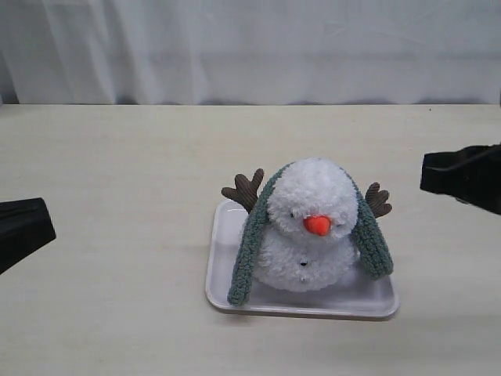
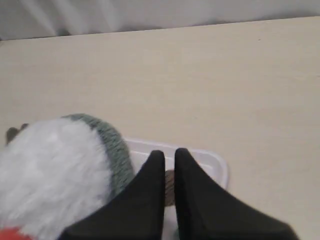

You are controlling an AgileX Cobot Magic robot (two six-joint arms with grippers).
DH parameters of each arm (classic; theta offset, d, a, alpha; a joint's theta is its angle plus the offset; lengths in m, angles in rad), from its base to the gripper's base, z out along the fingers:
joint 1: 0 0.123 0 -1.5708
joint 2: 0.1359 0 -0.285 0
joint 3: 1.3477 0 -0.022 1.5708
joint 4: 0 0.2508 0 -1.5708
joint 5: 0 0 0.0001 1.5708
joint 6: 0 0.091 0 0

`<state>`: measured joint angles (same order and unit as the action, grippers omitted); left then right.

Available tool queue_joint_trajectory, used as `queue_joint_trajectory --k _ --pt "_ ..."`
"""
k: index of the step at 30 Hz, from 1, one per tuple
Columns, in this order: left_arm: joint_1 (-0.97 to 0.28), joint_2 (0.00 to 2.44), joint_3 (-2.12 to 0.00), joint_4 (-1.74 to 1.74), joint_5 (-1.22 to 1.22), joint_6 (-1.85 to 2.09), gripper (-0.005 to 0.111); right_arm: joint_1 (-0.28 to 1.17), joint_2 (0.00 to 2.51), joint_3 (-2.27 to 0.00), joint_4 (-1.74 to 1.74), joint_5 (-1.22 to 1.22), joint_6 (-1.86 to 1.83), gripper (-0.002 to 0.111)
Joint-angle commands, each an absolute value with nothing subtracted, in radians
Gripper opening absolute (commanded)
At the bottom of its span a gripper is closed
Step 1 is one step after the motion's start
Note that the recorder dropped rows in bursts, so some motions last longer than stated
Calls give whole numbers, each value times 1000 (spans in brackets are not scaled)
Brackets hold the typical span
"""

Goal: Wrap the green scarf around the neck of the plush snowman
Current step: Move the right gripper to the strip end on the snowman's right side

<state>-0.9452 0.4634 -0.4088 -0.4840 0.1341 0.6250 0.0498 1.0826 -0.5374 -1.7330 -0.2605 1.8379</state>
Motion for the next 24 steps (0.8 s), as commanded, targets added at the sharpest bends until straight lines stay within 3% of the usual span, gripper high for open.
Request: queue_joint_trajectory --k 1,5,7,12,15,20,24 --pt "-954 459 -403 -490 131 615 0 47 1197 -629 -1744 -49 1763 7" --pt "-954 459 -403 -490 133 615 0 47 1221 -637 -1718 261 1681 7" --pt "-954 459 -403 -490 133 615 0 47 1241 -658 -1478 326 1519 7" --pt "-954 459 -403 -490 136 615 0 45 1377 -894 -388 577 341 7" --pt "-954 459 -403 -490 140 615 0 47 1400 -980 40 740 -75 8" --pt "-954 459 -403 -490 140 615 0 49 1310 -918 495 902 -604 47" --pt "-954 459 -403 -490 142 615 0 49 1295 -763 635 833 -771 51"
